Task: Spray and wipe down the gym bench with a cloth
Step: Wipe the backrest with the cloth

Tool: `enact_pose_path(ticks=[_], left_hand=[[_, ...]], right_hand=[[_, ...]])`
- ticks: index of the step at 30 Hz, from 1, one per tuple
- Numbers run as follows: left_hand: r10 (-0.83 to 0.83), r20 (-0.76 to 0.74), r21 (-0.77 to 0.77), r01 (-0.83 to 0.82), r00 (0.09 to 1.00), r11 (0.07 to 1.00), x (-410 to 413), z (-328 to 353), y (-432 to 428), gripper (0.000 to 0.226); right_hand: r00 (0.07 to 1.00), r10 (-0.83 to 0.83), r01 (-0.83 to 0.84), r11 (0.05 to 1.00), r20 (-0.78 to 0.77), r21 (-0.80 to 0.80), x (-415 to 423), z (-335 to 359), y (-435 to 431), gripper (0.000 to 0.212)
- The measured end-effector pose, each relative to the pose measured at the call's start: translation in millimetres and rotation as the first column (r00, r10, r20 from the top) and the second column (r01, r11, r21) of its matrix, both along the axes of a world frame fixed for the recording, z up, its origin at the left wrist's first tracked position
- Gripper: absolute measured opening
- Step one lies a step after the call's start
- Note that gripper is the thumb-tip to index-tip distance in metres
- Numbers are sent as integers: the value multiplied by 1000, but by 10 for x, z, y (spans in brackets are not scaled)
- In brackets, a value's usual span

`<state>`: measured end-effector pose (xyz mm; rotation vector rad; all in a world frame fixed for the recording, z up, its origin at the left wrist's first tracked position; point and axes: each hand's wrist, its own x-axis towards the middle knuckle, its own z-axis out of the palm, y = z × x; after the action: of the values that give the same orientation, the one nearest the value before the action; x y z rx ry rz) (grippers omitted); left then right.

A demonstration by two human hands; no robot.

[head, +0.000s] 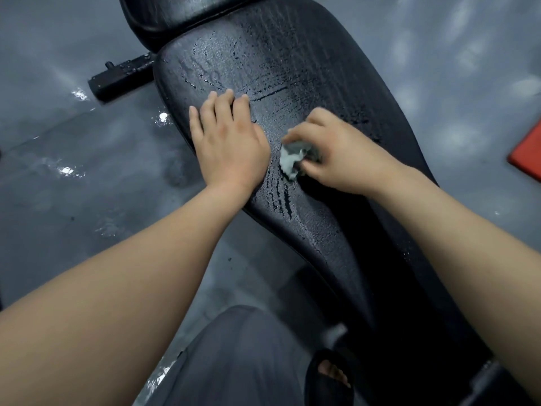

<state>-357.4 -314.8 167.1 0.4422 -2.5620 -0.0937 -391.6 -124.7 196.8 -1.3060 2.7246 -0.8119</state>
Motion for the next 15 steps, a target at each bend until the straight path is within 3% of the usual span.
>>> enact_pose_path(ticks=[4, 6, 9, 11, 15], left_hand=[[-6, -7, 5, 6, 1000, 1000, 5, 6, 6, 54], [-7, -12, 5, 7, 1000, 1000, 5, 8, 7, 53], [-9, -6, 7, 9, 1000, 1000, 2, 16, 5, 52], [-9, -10, 5, 10, 1000, 1000, 11, 6, 7, 50], [-24, -21, 14, 24, 999, 1000, 31, -1, -4, 48]], right_hand=[[943, -310, 316, 948, -123, 29, -84, -10, 59, 28], [971, -222, 228, 972, -94, 59, -16, 29, 45, 26], [989, -2, -20, 989, 148, 146, 116, 129, 14, 28], [979, 34, -78, 973, 202, 217, 165, 144, 29, 30], [966, -251, 257, 945, -56, 204, 150, 78, 148, 28]])
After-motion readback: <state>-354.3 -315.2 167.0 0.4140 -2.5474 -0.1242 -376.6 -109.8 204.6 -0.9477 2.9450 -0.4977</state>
